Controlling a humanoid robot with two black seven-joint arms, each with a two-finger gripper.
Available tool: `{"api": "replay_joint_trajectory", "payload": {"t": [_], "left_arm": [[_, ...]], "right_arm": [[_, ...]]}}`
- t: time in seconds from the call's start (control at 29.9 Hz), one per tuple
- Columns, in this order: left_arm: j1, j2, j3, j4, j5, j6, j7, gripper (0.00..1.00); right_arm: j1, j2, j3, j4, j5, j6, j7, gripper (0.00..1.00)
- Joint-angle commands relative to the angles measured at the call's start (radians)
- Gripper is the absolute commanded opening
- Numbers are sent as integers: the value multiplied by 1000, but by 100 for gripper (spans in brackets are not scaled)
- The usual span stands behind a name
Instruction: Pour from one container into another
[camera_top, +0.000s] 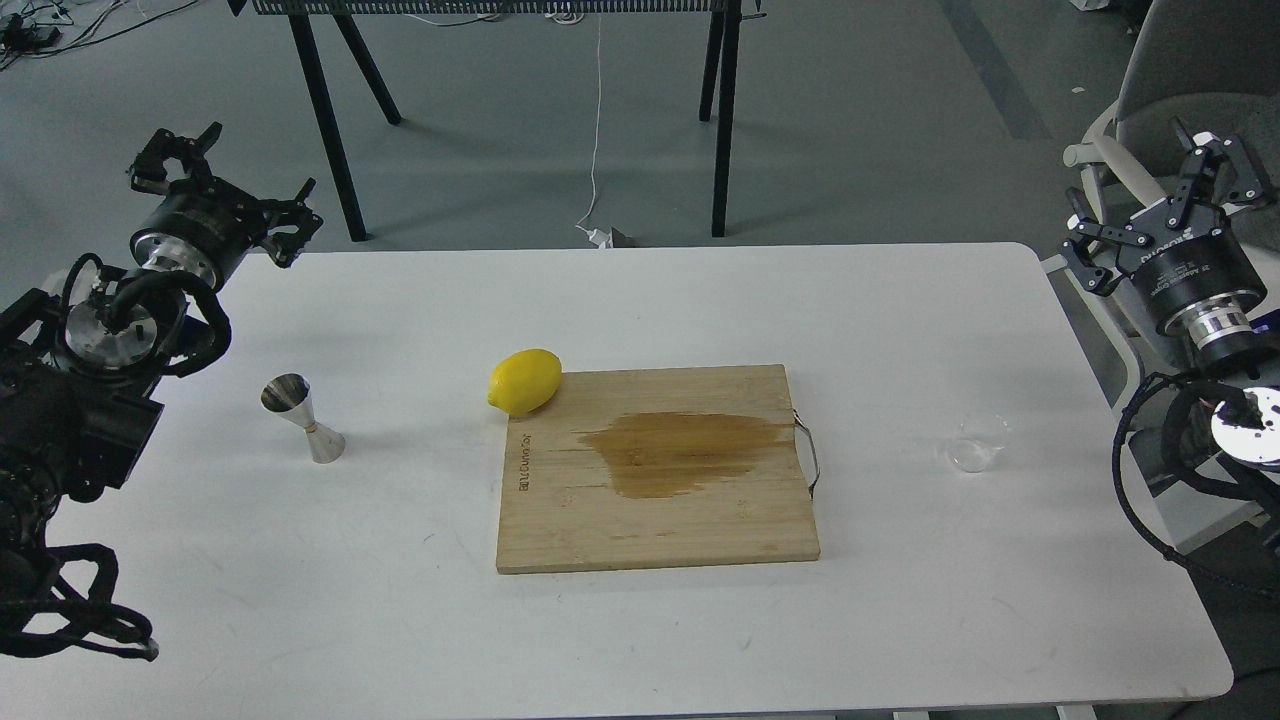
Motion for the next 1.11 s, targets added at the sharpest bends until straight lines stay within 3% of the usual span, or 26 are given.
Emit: {"api": "replay_joint_trajectory", "payload": {"t": [0.0, 0.17, 0.37, 0.7, 0.9, 1.07], "left_arm": [[-3, 4, 3, 1, 2, 0, -1, 100], [-23, 6, -2, 1, 2, 0, -3, 100], [-61, 45, -45, 6, -26, 0, -41, 100], [-78, 18, -54, 4, -29, 0, -49, 100], [-75, -2, -56, -1, -37, 0, -106, 100], [-48, 45, -28, -2, -21, 0, -107, 100]], "right_arm": [[6, 3, 2, -2, 0, 0, 0, 99], [6, 4, 2, -2, 0, 0, 0, 99], [6, 4, 2, -2, 0, 0, 0, 99], [11, 4, 8, 6, 1, 0, 0, 99], [11, 11, 6, 9, 1, 0, 0, 99], [3, 9, 6, 9, 1, 0, 0, 99]]}}
